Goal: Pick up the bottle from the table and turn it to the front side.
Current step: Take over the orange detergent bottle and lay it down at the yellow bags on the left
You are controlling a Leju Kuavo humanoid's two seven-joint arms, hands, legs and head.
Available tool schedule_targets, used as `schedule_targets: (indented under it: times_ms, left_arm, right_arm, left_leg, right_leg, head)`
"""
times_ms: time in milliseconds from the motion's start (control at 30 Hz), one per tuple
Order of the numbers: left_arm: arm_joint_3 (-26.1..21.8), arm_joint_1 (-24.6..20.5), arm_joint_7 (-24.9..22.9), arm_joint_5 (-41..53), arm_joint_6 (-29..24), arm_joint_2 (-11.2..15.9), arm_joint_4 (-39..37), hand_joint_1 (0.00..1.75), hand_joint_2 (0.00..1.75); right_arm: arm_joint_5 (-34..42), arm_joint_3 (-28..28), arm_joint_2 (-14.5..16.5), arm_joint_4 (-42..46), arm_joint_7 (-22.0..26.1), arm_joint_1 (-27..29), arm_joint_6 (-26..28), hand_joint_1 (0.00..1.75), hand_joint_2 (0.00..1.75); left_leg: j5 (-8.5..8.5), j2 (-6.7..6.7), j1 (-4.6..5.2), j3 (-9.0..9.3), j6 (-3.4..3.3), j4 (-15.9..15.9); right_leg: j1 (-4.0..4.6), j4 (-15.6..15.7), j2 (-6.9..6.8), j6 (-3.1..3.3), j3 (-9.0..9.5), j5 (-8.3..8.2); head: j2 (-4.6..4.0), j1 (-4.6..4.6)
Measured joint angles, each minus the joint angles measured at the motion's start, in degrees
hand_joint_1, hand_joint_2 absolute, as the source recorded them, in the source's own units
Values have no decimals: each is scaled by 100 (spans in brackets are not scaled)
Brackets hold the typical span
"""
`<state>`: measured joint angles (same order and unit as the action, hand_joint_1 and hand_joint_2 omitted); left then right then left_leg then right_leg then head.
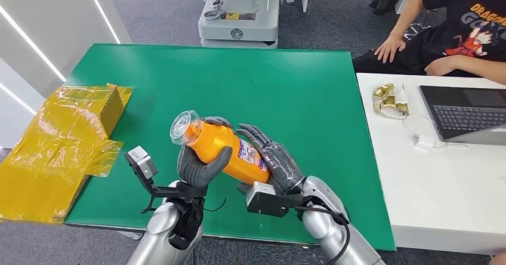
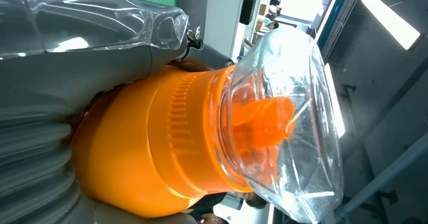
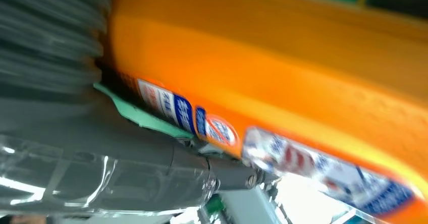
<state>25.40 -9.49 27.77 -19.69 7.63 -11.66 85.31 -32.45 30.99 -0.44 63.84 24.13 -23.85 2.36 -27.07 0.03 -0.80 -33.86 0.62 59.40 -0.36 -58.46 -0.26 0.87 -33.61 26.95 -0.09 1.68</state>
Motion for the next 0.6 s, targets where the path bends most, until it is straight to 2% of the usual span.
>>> schedule_targets:
  times_ms: [167, 333, 433, 500, 600]
  left_arm:
    - [0, 0, 9, 17, -65, -15, 1, 175, 175]
    - [0, 23, 57, 40, -199, -17, 6, 175, 175]
    - [0, 46, 90, 45, -250, -5, 7, 175, 175]
    - [0, 51, 126, 49, -305, 1, 7, 175, 175]
    - [0, 77, 184, 76, -431, 27, 21, 175, 175]
  right_arm:
    - [136, -59, 55, 244, -62, 198, 328, 0, 175]
    - [633, -239, 128, 1001, 118, 771, 1258, 0, 175]
    - [825, -308, 144, 1469, 229, 1079, 1620, 0, 175]
    - [1067, -353, 162, 1778, 413, 1309, 1900, 0, 175]
    - [1424, -456, 199, 2357, 940, 1753, 2825, 0, 175]
  left_leg:
    - [0, -1, 0, 0, 0, 0]
    - [-1, -2, 0, -1, 0, 0]
    - [-1, -1, 0, -1, 0, -1]
    - [-1, -4, 0, -1, 0, -1]
    - [-1, -6, 0, -2, 0, -1]
  right_leg:
    - [0, 0, -3, 0, 1, 0]
    - [0, 1, -4, 0, 0, 0]
    - [0, 2, -2, 0, -1, 1]
    - [0, 2, -6, -1, -1, 1]
    - [0, 2, -9, -1, 0, 2]
  head:
    - [0, -1]
    - [0, 0]
    - [0, 1]
    - [0, 1]
    - [0, 1]
